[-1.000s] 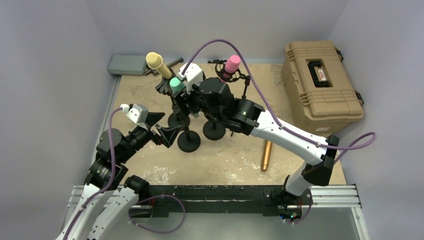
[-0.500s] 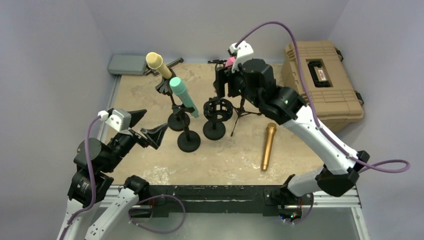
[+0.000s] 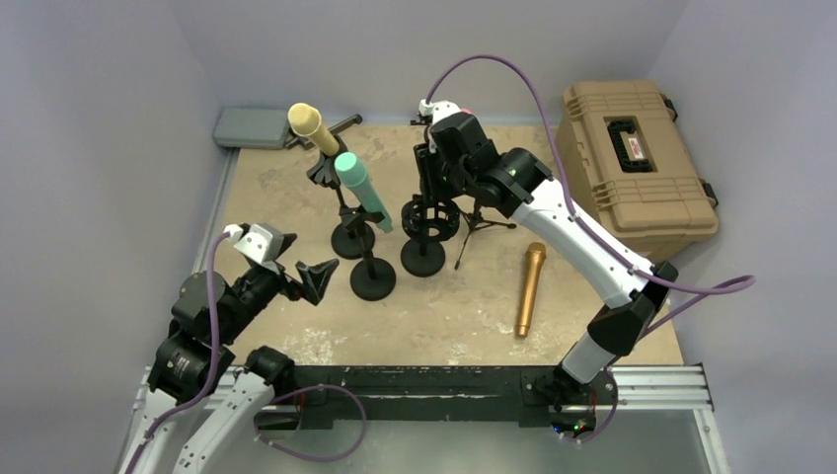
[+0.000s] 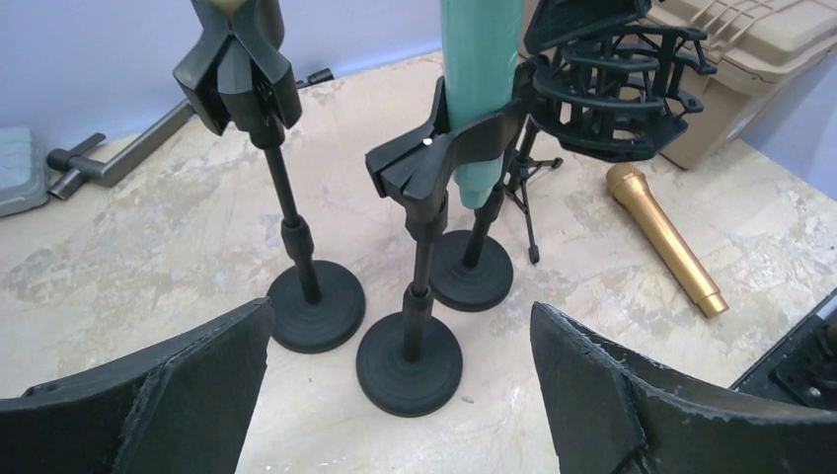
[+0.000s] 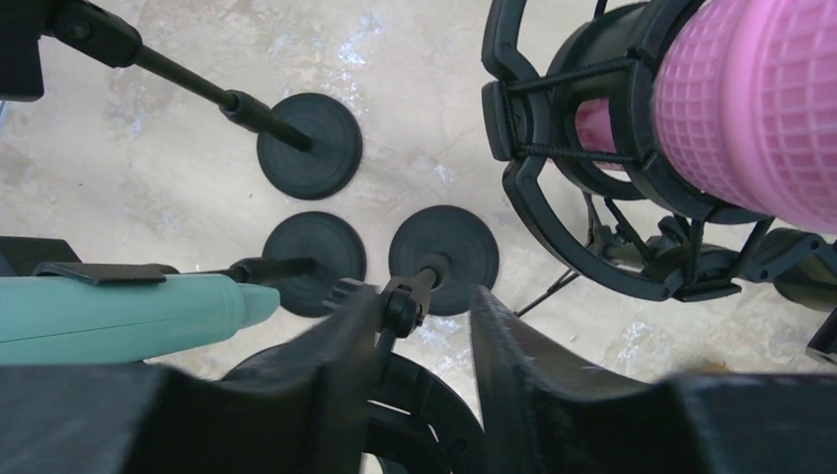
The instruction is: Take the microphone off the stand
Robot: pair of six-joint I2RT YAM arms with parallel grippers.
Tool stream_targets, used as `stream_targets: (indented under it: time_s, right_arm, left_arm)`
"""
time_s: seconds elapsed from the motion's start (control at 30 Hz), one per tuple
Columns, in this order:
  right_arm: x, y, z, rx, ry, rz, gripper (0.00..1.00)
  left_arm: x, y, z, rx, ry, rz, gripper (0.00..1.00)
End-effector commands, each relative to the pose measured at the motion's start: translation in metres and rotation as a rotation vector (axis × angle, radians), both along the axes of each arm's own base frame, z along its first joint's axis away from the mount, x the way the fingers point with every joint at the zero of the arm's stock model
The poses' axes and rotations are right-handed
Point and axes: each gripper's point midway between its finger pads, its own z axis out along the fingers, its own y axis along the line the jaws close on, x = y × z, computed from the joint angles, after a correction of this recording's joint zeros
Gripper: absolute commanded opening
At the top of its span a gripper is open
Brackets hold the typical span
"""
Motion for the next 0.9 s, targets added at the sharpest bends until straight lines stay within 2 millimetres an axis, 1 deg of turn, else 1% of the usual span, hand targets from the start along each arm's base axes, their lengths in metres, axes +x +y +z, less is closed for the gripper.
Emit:
stream_targets:
  time_s: [0.0,0.1,0.2,0.3,0.5,0.63,0.7,0.8,0.87]
  right_arm:
    - [-0.003,-0.002,0.016,0.045,-0.013,-0.027,0.34]
    - [-0.001,-0.006,0.011,0.034,-0.024,-0.046,0.32]
    - [-0.002,-0.003,0.009,0.040,-0.022,-0.033,0.31]
    - [-0.003,-0.001,0.008,0.034,-0.035,-0.025,0.32]
    - [-0.006,-0.003,-0.010,-0.054,-0.035,-0.035,0.34]
    - [-0.004,-0.006,-0.014,-0.079,-0.055,-0.031,0.35]
    - [-0.004,-0.001,-0.010,-0.076,-0.054,0.000,0.37]
    - [0.000,-0.005,0.009,-0.078,-0.079,-0.024,0.38]
    - [-0.002,-0.006,0.021,-0.064,-0.091,-0.024,0.40]
  left_arm:
    - [-0.002,-0.005,0.002,0.010,-0.021,-0.038,0.99]
    - [-0.001,-0.005,0.000,0.020,-0.016,-0.037,0.98]
    - [-0.001,-0.004,0.000,0.022,-0.018,-0.033,0.98]
    - [-0.001,-0.002,-0.001,0.021,-0.020,-0.021,0.98]
    - [-0.001,0.000,-0.002,0.021,-0.021,-0.012,0.98]
    - [-0.001,0.001,-0.001,0.019,-0.025,-0.008,0.98]
    - [-0.001,0.002,-0.001,0.019,-0.025,-0.004,0.98]
    - [-0.002,0.003,-0.001,0.019,-0.027,0.002,0.98]
    - [-0.003,0.006,0.001,0.016,-0.035,0.015,0.97]
